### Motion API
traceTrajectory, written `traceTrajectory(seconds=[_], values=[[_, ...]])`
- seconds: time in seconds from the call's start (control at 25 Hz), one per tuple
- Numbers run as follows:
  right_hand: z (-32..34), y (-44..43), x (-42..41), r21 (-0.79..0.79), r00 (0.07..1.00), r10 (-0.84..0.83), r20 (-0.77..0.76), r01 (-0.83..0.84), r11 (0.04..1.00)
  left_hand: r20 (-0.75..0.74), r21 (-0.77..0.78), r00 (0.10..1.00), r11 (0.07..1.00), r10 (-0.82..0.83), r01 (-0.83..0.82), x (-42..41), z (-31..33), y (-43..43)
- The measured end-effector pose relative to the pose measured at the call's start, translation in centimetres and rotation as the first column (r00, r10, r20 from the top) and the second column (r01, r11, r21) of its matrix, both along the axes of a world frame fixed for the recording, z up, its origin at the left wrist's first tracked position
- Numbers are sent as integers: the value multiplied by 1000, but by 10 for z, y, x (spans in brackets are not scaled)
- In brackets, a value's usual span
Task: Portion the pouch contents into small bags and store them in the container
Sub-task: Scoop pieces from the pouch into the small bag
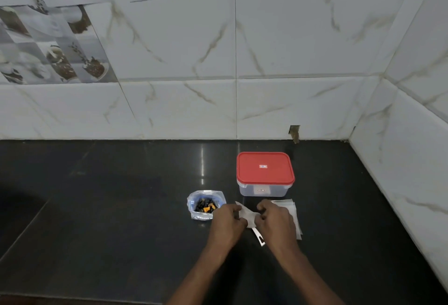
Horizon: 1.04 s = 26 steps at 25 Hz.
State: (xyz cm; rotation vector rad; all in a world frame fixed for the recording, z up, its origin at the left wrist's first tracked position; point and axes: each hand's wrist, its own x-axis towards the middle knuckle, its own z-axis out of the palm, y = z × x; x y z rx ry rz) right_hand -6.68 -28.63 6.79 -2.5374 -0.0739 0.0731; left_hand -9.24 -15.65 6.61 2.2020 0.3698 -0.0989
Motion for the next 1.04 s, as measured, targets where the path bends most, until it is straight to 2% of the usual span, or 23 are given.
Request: traceTrajectory(seconds=[0.08,0.16,0.32,0.36,0.48,0.6,0.64,0.68,0.72,0.76,0.8,0.88,1.04], values=[[5,6,5,-67,999,-40,5,40,997,-25,55,998,996,-63,64,3,5,9],[9,13,9,-67,1000,-28,1,28,997,46,63,990,989,-135,132,2,7,19],[18,23,21,93,992,58,-109,-48,994,119,98,955,961,-271,260,-1,-13,42],[19,26,23,131,987,80,-142,-61,990,157,79,956,968,-250,240,-2,-22,44],[20,35,25,216,968,127,-214,-80,973,219,-93,974,993,-54,76,-8,-36,41],[9,35,29,419,941,134,-309,8,908,248,-218,963,975,104,-49,-15,-46,47],[0,31,32,420,945,98,-311,45,906,225,-245,963,965,147,-90,-17,-47,52],[-11,25,36,318,957,64,-282,31,948,195,-264,963,956,185,-131,-19,-49,57],[-25,19,38,117,971,41,-237,-14,993,167,-281,961,945,222,-169,-22,-52,61],[-38,13,35,-92,977,27,-212,-47,995,157,-297,955,934,252,-198,-26,-55,65],[-50,9,28,-222,977,24,-213,-72,972,158,-314,945,922,285,-225,-31,-58,70],[-74,7,13,-331,977,43,-209,-112,937,154,-355,929,896,336,-265,-39,-64,78],[-97,19,2,-368,998,24,-56,-43,929,141,-402,918,869,371,-289,-42,-77,94]])
